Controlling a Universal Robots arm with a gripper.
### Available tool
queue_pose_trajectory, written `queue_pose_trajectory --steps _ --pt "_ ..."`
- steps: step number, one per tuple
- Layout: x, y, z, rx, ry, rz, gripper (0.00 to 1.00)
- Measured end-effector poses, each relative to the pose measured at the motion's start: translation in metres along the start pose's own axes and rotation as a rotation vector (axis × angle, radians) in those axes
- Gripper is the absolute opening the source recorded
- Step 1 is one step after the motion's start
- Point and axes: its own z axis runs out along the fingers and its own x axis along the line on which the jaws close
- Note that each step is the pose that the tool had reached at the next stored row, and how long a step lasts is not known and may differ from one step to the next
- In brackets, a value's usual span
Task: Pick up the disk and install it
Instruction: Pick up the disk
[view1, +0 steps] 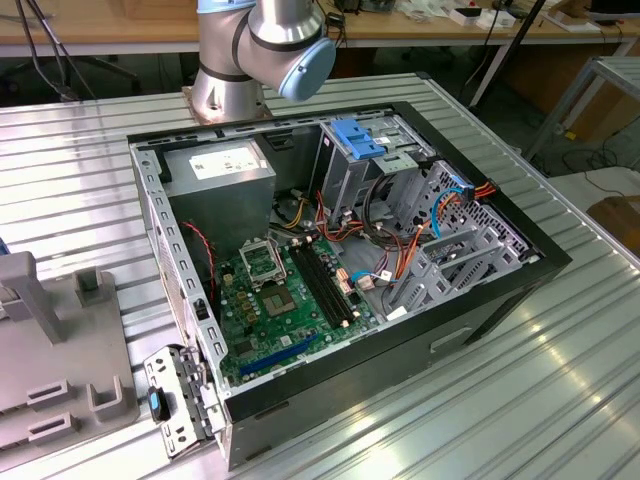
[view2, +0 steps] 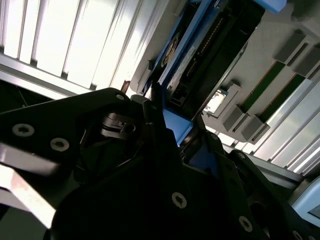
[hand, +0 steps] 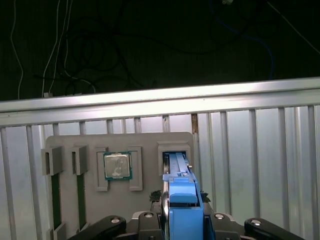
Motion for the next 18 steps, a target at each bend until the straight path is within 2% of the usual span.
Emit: queue_pose_trajectory --steps 4,7,18 --pt "0.0000 0.0000 0.0001 0.0005 -0.0005 -0.010 0.37" --pt "0.0000 0.0000 0.0002 0.0027 -0.0026 -0.066 0.37" --pt "0.0000 0.0000 0.0002 0.0026 -0.0026 -0.063 0.37"
